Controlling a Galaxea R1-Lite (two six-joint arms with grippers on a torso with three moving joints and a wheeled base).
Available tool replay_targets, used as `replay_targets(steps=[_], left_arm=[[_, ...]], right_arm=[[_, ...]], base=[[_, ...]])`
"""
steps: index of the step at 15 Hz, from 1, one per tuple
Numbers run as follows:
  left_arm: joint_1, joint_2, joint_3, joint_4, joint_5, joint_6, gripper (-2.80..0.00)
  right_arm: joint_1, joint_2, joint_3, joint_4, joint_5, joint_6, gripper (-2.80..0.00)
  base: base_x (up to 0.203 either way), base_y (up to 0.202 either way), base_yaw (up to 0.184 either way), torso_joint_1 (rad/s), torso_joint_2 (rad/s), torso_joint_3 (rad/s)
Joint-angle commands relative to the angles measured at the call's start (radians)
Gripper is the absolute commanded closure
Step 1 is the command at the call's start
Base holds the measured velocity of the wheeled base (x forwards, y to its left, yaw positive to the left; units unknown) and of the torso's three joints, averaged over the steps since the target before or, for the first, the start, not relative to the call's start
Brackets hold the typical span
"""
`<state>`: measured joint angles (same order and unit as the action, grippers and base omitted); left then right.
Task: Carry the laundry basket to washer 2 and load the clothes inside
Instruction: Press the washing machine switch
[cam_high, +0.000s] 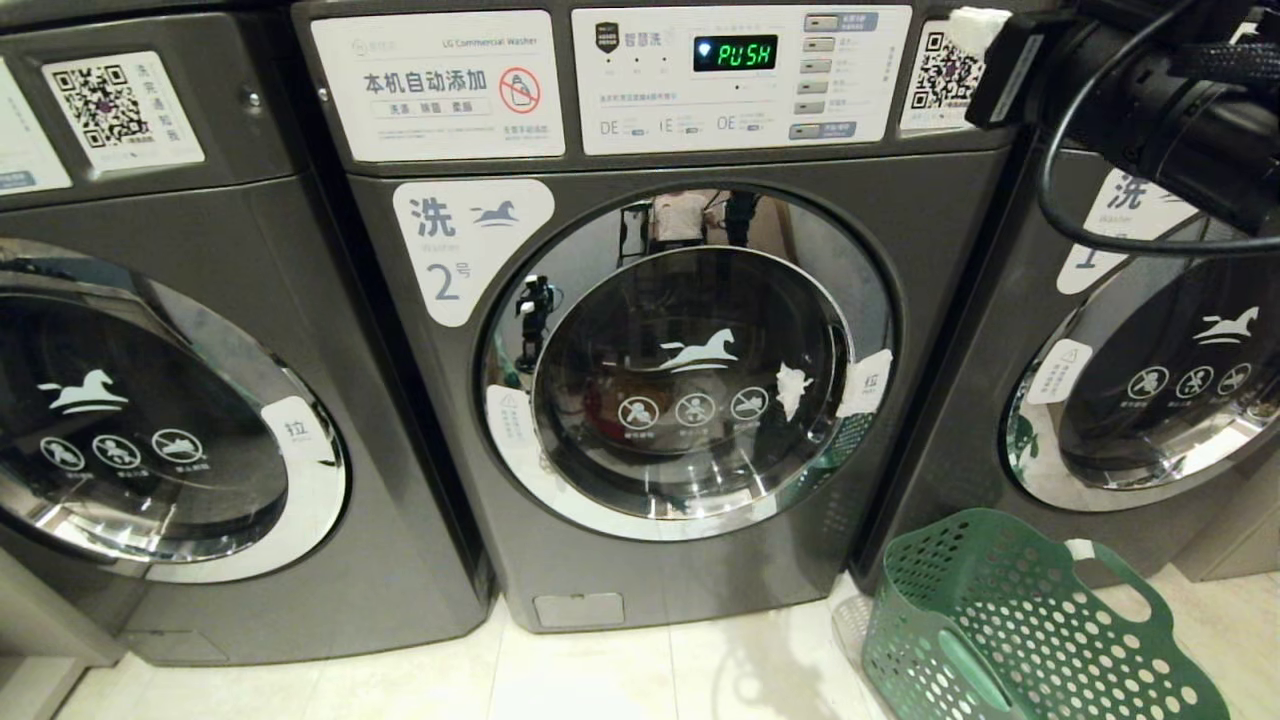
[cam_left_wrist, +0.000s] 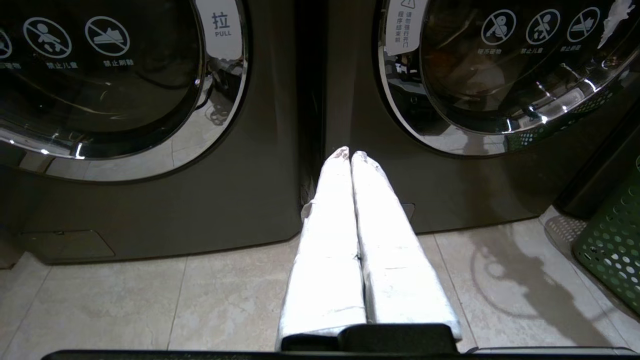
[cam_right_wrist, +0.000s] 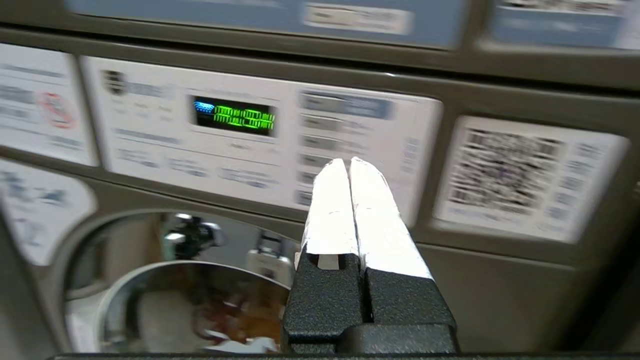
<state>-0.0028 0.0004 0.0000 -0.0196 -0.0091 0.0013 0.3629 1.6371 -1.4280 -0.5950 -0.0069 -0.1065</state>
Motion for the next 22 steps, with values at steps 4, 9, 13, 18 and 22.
replay_targets(steps=[4, 9, 13, 18, 22], left_arm=[[0.000, -0.002, 0.008, 0.000, 0.000, -0.003, 0.00], [0.000, -0.002, 0.008, 0.000, 0.001, -0.004, 0.00], [0.000, -0.002, 0.008, 0.000, 0.001, -0.006, 0.00], [0.000, -0.002, 0.008, 0.000, 0.003, -0.006, 0.00], [0.000, -0.002, 0.008, 0.000, 0.003, -0.007, 0.00]], right_arm=[[0.002, 0.108, -0.128, 0.004, 0.003, 0.004, 0.00], [0.021, 0.203, -0.259, 0.087, 0.082, 0.023, 0.00], [0.021, 0.210, -0.298, 0.170, 0.141, 0.065, 0.00], [0.010, 0.272, -0.351, 0.202, 0.128, 0.050, 0.00], [0.007, 0.357, -0.485, 0.237, 0.076, 0.030, 0.00]], base=[[0.000, 0.000, 0.000, 0.000, 0.00, 0.000], [0.000, 0.000, 0.000, 0.000, 0.00, 0.000], [0.000, 0.000, 0.000, 0.000, 0.00, 0.000], [0.000, 0.000, 0.000, 0.000, 0.00, 0.000], [0.000, 0.000, 0.000, 0.000, 0.00, 0.000]])
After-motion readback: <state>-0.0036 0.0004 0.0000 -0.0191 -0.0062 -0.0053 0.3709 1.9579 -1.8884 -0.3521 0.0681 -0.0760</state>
